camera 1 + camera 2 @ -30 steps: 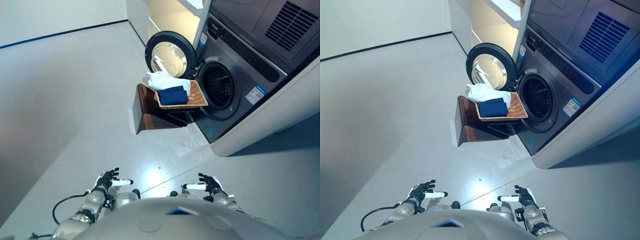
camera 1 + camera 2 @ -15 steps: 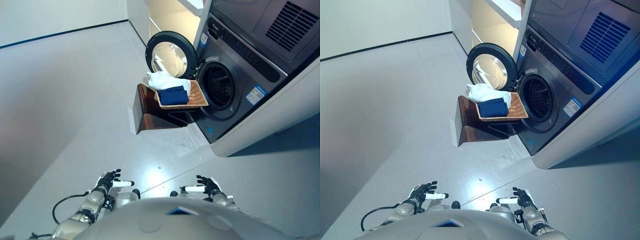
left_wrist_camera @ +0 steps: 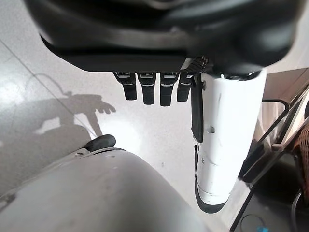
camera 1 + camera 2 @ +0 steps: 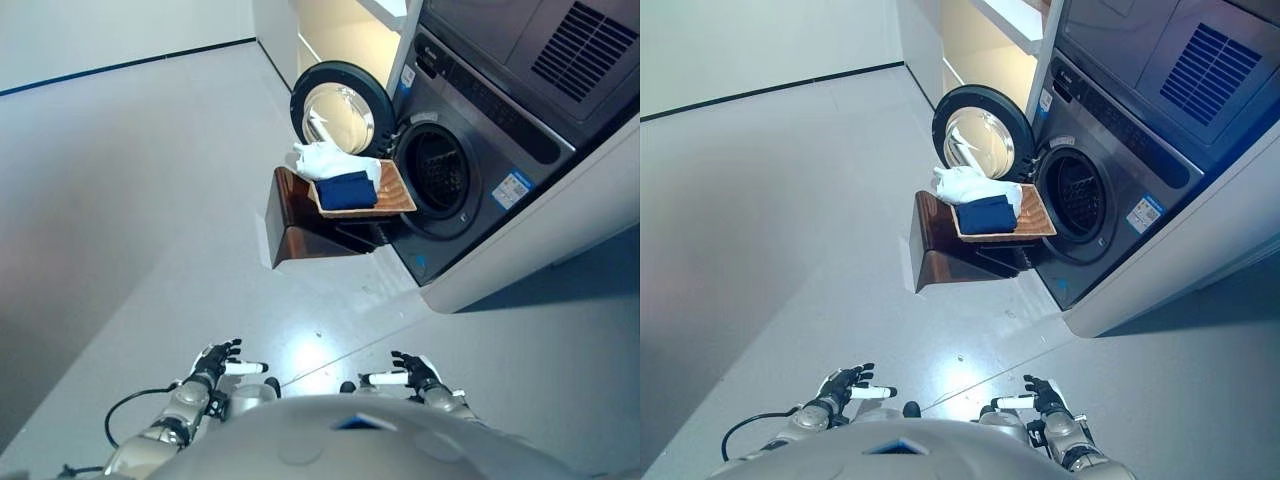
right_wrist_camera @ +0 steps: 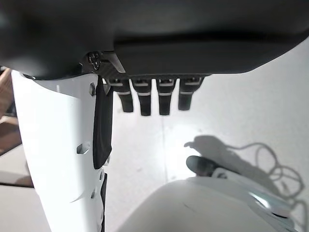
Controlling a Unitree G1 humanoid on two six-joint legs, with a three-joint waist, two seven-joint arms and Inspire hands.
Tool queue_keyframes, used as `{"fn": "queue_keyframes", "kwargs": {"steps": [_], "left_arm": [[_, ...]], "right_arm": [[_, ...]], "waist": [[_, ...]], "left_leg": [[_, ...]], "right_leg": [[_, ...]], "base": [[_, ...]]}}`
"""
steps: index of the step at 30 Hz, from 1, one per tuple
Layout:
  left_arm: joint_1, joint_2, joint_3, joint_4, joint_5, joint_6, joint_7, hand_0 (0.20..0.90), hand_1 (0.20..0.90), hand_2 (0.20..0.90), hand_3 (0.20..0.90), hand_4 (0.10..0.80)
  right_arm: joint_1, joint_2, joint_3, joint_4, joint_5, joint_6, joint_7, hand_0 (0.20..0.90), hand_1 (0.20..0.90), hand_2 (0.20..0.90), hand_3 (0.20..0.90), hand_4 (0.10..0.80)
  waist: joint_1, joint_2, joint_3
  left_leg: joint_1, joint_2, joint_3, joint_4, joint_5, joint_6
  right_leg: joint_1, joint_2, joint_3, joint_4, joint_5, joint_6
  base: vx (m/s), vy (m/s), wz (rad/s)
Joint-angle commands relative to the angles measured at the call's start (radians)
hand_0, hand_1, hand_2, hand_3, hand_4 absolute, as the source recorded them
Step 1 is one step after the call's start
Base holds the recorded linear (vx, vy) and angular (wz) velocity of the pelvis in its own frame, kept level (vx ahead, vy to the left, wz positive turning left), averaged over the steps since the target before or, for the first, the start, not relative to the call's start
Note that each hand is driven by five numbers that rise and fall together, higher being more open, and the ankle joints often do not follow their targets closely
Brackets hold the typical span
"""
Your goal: Pick up the clothes and place them into the washing machine
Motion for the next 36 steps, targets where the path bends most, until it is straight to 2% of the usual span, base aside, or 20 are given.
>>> {"fn": "queue_keyframes", "kwargs": {"steps": [1,5,6,7,10,13,15,17,18,19,21,23,27,29,31,33,35,36], "left_arm": [[-0.112,-0.030,0.013,0.042,-0.005,-0.027,0.033,0.900,0.900,0.900,0.900,0.800],[-0.126,-0.016,0.011,0.030,-0.011,-0.025,0.031,0.900,0.900,0.900,0.900,0.800],[-0.131,-0.007,0.004,0.025,-0.007,-0.027,0.027,0.900,0.900,0.900,0.900,0.800],[-0.135,-0.002,0.002,0.022,-0.007,-0.026,0.026,0.900,0.900,0.900,0.900,0.800],[-0.148,0.018,0.002,0.008,-0.012,-0.027,0.030,0.900,0.900,0.900,0.900,0.800],[-0.154,0.025,0.009,0.015,-0.015,-0.028,0.039,0.900,0.900,0.900,0.900,0.800],[-0.168,0.024,0.014,0.016,-0.025,-0.033,0.043,0.900,0.900,0.900,0.900,0.800],[-0.187,0.021,0.014,0.017,-0.026,-0.040,0.050,0.900,0.900,0.900,0.900,0.800],[-0.196,0.019,0.013,0.015,-0.032,-0.040,0.054,0.900,0.900,0.900,0.900,0.800],[-0.197,0.015,0.011,0.011,-0.038,-0.041,0.056,0.900,0.900,0.900,0.900,0.800],[-0.199,0.012,0.005,0.012,-0.041,-0.041,0.054,0.900,0.900,0.900,0.900,0.800],[-0.199,0.006,-0.002,0.006,-0.046,-0.047,0.056,0.900,0.900,0.900,0.900,0.800],[-0.177,-0.023,-0.019,0.005,-0.052,-0.049,0.058,0.900,0.900,0.900,0.900,0.800],[-0.176,-0.034,-0.029,-0.004,-0.051,-0.050,0.065,0.900,0.900,0.900,0.900,0.800],[-0.177,-0.038,-0.029,-0.014,-0.059,-0.048,0.075,0.900,0.900,0.900,0.900,0.800],[-0.183,-0.040,-0.037,-0.027,-0.065,-0.049,0.084,0.900,0.900,0.900,0.900,0.800],[-0.196,-0.037,-0.038,-0.039,-0.077,-0.056,0.103,0.900,0.900,0.900,0.900,0.800],[-0.197,-0.035,-0.039,-0.047,-0.086,-0.058,0.108,0.900,0.900,0.900,0.900,0.800]], "right_arm": [[-0.088,-0.041,-0.012,0.013,0.046,-0.012,-0.012,0.900,0.900,0.900,0.900,0.800],[-0.104,-0.050,-0.030,0.026,0.059,-0.009,-0.017,0.900,0.900,0.900,0.900,0.800],[-0.107,-0.056,-0.045,0.030,0.069,-0.009,-0.016,0.900,0.900,0.900,0.900,0.800],[-0.110,-0.060,-0.052,0.032,0.076,-0.010,-0.017,0.900,0.900,0.900,0.900,0.800],[-0.117,-0.069,-0.076,0.037,0.104,-0.010,-0.017,0.900,0.900,0.900,0.900,0.800],[-0.117,-0.077,-0.092,0.049,0.119,-0.009,-0.023,0.900,0.900,0.900,0.900,0.800],[-0.118,-0.083,-0.096,0.049,0.119,-0.011,-0.028,0.900,0.900,0.900,0.900,0.800],[-0.119,-0.083,-0.099,0.047,0.117,-0.011,-0.033,0.900,0.900,0.900,0.900,0.800],[-0.122,-0.083,-0.098,0.043,0.114,-0.009,-0.038,0.900,0.900,0.900,0.900,0.800],[-0.125,-0.086,-0.097,0.041,0.111,-0.008,-0.039,0.900,0.900,0.900,0.900,0.800],[-0.119,-0.082,-0.089,0.031,0.108,-0.008,-0.037,0.900,0.900,0.900,0.900,0.800],[-0.111,-0.080,-0.082,0.022,0.112,-0.012,-0.038,0.900,0.900,0.900,0.900,0.800],[-0.097,-0.083,-0.056,-0.009,0.109,-0.026,-0.048,0.900,0.900,0.900,0.900,0.800],[-0.099,-0.093,-0.043,-0.038,0.116,-0.039,-0.053,0.900,0.900,0.900,0.900,0.800],[-0.104,-0.098,-0.027,-0.058,0.114,-0.044,-0.055,0.900,0.900,0.900,0.900,0.800],[-0.108,-0.101,-0.020,-0.073,0.120,-0.047,-0.062,0.900,0.900,0.900,0.900,0.800],[-0.122,-0.108,-0.006,-0.089,0.126,-0.053,-0.068,0.900,0.900,0.900,0.900,0.800],[-0.128,-0.110,-0.004,-0.093,0.130,-0.053,-0.072,0.900,0.900,0.900,0.900,0.800]], "waist": [[-0.011,-0.002,0.044],[-0.012,0.002,0.066],[-0.021,0.009,0.075],[-0.026,0.012,0.081],[-0.044,0.024,0.112],[-0.054,0.025,0.108],[-0.061,0.023,0.114],[-0.071,0.015,0.121],[-0.075,0.018,0.125],[-0.078,0.014,0.124],[-0.085,0.000,0.106],[-0.092,-0.006,0.086],[-0.098,0.003,0.046],[-0.100,0.010,0.039],[-0.093,0.008,0.039],[-0.081,-0.008,0.060],[-0.064,-0.026,0.090],[-0.061,-0.033,0.095]], "left_leg": [[-0.046,-0.039,-0.046,0.124,-0.137,0.009],[-0.061,-0.041,-0.047,0.162,-0.163,0.029],[-0.051,-0.040,-0.052,0.172,-0.178,0.040],[-0.045,-0.040,-0.055,0.176,-0.186,0.046],[-0.025,-0.034,-0.064,0.182,-0.195,0.054],[0.017,-0.045,-0.070,0.151,-0.203,0.049],[0.044,-0.048,-0.075,0.132,-0.212,0.035],[0.076,-0.053,-0.085,0.115,-0.230,0.017],[0.095,-0.048,-0.092,0.105,-0.238,0.010],[0.109,-0.049,-0.092,0.099,-0.244,0.005],[0.141,-0.049,-0.102,0.083,-0.257,-0.006],[0.174,-0.029,-0.116,0.072,-0.270,-0.019],[0.185,0.027,-0.139,0.128,-0.275,-0.051],[0.139,0.043,-0.146,0.248,-0.228,-0.075],[0.063,0.063,-0.158,0.436,-0.139,-0.106],[-0.019,0.054,-0.177,0.603,-0.058,-0.113],[-0.089,0.025,-0.206,0.718,-0.022,-0.108],[-0.120,0.028,-0.198,0.710,-0.022,-0.102]], "right_leg": [[-0.083,-0.016,-0.029,0.118,-0.015,0.031],[-0.148,-0.007,-0.025,0.240,-0.038,0.043],[-0.192,-0.005,-0.030,0.338,-0.031,0.065],[-0.213,-0.004,-0.027,0.383,-0.024,0.072],[-0.281,0.011,-0.028,0.508,-0.007,0.079],[-0.311,-0.014,-0.028,0.416,-0.009,0.070],[-0.337,-0.071,-0.038,0.298,0.028,0.079],[-0.355,-0.138,-0.055,0.144,0.096,0.097],[-0.357,-0.155,-0.070,0.098,0.126,0.105],[-0.357,-0.161,-0.075,0.079,0.145,0.113],[-0.334,-0.143,-0.052,0.054,0.158,0.115],[-0.319,-0.117,-0.011,0.060,0.165,0.111],[-0.274,-0.052,-0.035,0.071,0.136,0.078],[-0.238,-0.017,-0.038,0.054,0.114,0.051],[-0.176,0.010,-0.044,0.023,0.085,0.017],[-0.115,0.012,-0.046,0.009,0.065,-0.014],[-0.078,0.008,-0.045,0.002,0.053,-0.036],[-0.066,0.004,-0.043,-0.001,0.045,-0.040]], "base": [[-0.001,0.102,-0.18],[0.007,0.115,-0.18],[0.060,0.141,-0.29],[0.080,0.188,-0.30],[0.055,0.122,-0.26],[0.169,0.035,0.04],[0.226,-0.074,0.13],[0.262,-0.120,0.22],[0.248,-0.114,0.24],[0.242,-0.098,0.15],[0.251,-0.105,0.02],[0.286,-0.142,0.17],[0.265,-0.210,0.47],[0.174,-0.220,-0.10],[0.165,-0.256,-0.18],[0.133,-0.225,0.00],[0.095,-0.164,-0.01],[0.098,-0.110,0.06]]}}
